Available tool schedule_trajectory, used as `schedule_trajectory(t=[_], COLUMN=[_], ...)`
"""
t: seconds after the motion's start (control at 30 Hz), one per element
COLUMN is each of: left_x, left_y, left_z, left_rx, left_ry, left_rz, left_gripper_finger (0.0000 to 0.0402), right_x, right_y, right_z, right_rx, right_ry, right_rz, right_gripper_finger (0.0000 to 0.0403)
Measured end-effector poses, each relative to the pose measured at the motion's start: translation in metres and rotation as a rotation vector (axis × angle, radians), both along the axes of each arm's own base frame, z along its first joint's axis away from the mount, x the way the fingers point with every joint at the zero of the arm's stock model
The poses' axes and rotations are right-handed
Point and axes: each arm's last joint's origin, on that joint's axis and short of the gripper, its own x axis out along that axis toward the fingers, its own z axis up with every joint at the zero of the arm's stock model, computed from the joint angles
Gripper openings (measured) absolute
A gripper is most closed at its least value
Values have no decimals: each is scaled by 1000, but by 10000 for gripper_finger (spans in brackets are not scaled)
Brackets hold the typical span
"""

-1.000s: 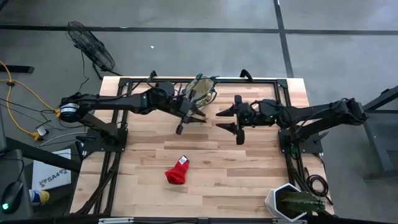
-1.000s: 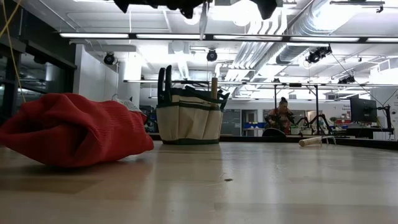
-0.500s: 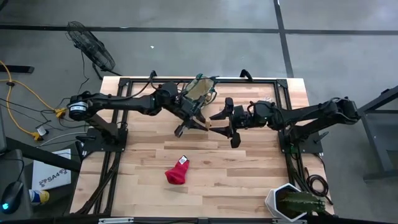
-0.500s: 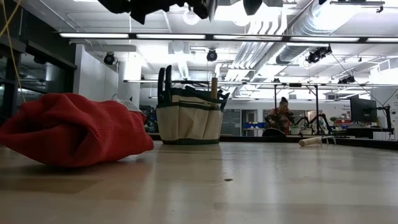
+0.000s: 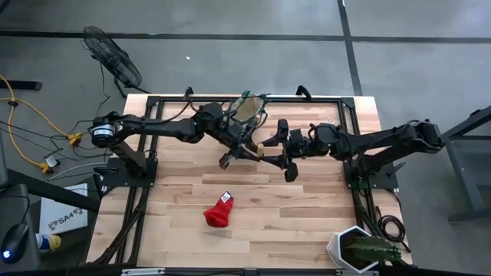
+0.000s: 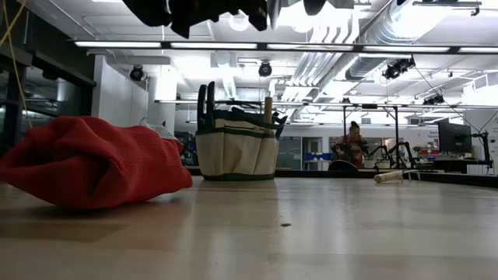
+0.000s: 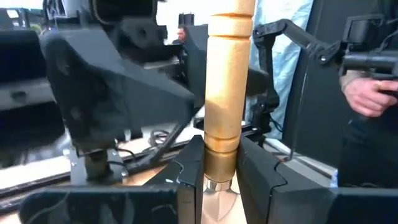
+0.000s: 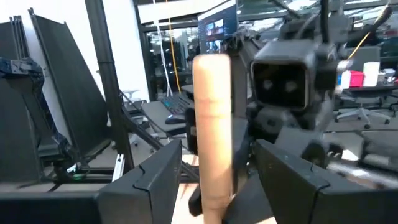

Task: Pick & Place Garden tools in Gardening bag
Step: Put the brown trowel into the white gardening bag

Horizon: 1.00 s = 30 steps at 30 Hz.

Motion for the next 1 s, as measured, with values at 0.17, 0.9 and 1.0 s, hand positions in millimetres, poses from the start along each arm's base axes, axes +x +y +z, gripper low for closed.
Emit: schedule_trajectory(t=[0.17,0.9,1.0], left_x=[0,0,0], left_y=[0,-1,-1], left_z=[1,1,1], left_rx=[-16,-35,-38], left_ry=[-9,4,7], left_rz=[-7,-32,-32], left_gripper_finger=[59,59,59], right_x=[6,7,7], right_y=[1,1,1], right_z=[-6,-4,-4], right_rx=[27,46,42], right_ry=[10,-16,-17], right_rz=[43,65,64], right_gripper_finger=[194,86,69])
